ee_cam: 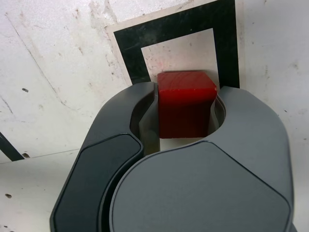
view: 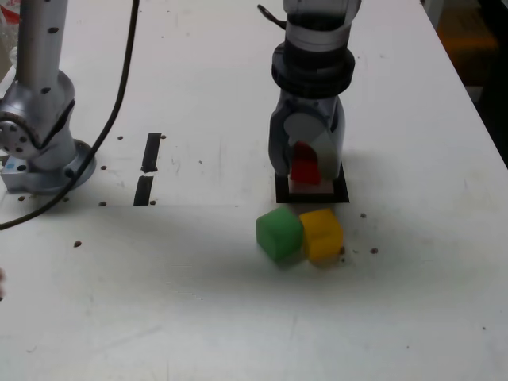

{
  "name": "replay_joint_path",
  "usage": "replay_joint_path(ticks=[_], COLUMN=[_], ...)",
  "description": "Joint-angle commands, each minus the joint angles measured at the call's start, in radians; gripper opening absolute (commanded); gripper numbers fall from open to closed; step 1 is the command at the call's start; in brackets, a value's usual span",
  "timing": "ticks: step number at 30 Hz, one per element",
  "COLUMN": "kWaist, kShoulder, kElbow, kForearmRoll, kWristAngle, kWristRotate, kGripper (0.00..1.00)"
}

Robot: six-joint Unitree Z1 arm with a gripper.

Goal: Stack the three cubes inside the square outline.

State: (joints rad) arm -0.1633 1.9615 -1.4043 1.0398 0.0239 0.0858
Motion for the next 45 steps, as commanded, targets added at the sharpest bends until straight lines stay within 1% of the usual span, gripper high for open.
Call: replay_joint_path(ticks=[1,2,7,10,14,17,20,27,29,31,35,38,42,45], kWaist=[0.002,0.002,0.002,0.002,0.002,0.002,0.002,-0.003,-0.020,-0.046,-0.094,-0.138,-0.212,-0.243], kShoulder=[0.000,0.000,0.000,0.000,-0.003,-0.010,-0.025,-0.116,-0.156,-0.184,-0.204,-0.204,-0.176,-0.151], kElbow=[0.003,0.005,0.008,0.009,0.007,0.001,-0.008,-0.029,-0.043,-0.051,-0.054,-0.054,-0.051,-0.054], kForearmRoll=[0.002,0.002,0.004,0.005,0.004,0.008,0.026,0.123,0.164,0.186,0.187,0.168,0.124,0.109], kWristAngle=[-0.002,-0.004,-0.009,-0.009,-0.006,0.004,0.027,0.115,0.142,0.156,0.163,0.162,0.150,0.142], kWristRotate=[-0.001,-0.001,-0.001,-0.001,0.000,0.000,-0.003,-0.024,-0.026,-0.025,-0.022,-0.019,-0.018,-0.018], kGripper=[0.46,0.50,0.60,0.70,0.77,0.79,0.80,0.80,0.80,0.80,0.80,0.80,0.80,0.80])
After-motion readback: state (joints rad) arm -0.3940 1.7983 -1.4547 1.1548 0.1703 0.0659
